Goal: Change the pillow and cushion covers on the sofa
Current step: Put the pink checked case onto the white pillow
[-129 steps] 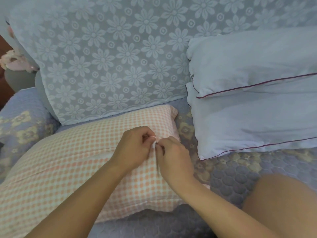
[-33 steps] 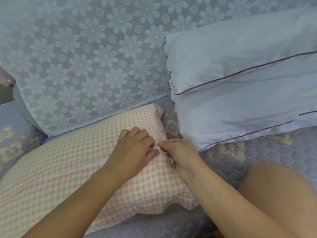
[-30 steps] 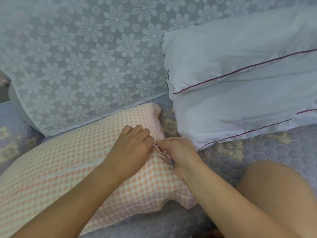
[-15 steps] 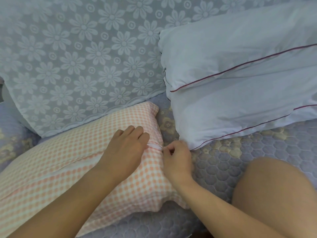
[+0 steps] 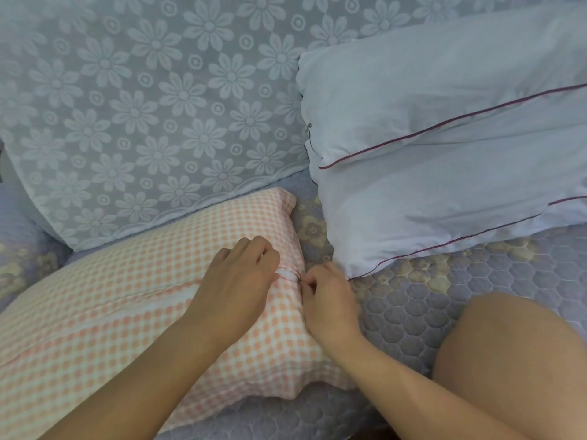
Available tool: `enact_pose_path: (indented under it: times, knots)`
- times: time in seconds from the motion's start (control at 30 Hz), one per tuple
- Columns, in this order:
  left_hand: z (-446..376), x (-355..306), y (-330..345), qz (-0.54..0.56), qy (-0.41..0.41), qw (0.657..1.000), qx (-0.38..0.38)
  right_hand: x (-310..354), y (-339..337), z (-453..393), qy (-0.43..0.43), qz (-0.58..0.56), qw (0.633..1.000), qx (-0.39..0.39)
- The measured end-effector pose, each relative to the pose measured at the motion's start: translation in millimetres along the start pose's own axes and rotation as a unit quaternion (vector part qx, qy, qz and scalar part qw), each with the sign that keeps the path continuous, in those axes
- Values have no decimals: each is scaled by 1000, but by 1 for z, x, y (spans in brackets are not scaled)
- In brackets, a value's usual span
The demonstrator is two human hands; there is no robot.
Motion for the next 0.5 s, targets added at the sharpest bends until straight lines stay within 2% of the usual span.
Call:
enact_pose_path:
  times: [0.1,0.23,0.3,0.4,0.5]
  knots:
    - [1,-1,2,18,0,1000,-7,0,-3,2,-39,-22,999,-11]
    - [3,-1,7,46,-11,999,-5,-15,9,-12,36,-112,992,50]
    - [5,-3,9,58,2,998,2,-17,13,-20,42,-94,993,62]
    - [11,1,6,86,-9,996,-12,-5,-7,-20,-23,19,999,-40]
    - [19,19,-8,67,-59,995,-54,4,-17,-2,-70,66,990,-106]
Point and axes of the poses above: each hand's wrist, its own z-axis away from the middle knuckle, its own y-axis out of the palm, x = y × z, the point moved 9 cm from there along -z, towards the middle knuckle, and after that the axes turned 14 degrees about z, right-handed, at the moved point
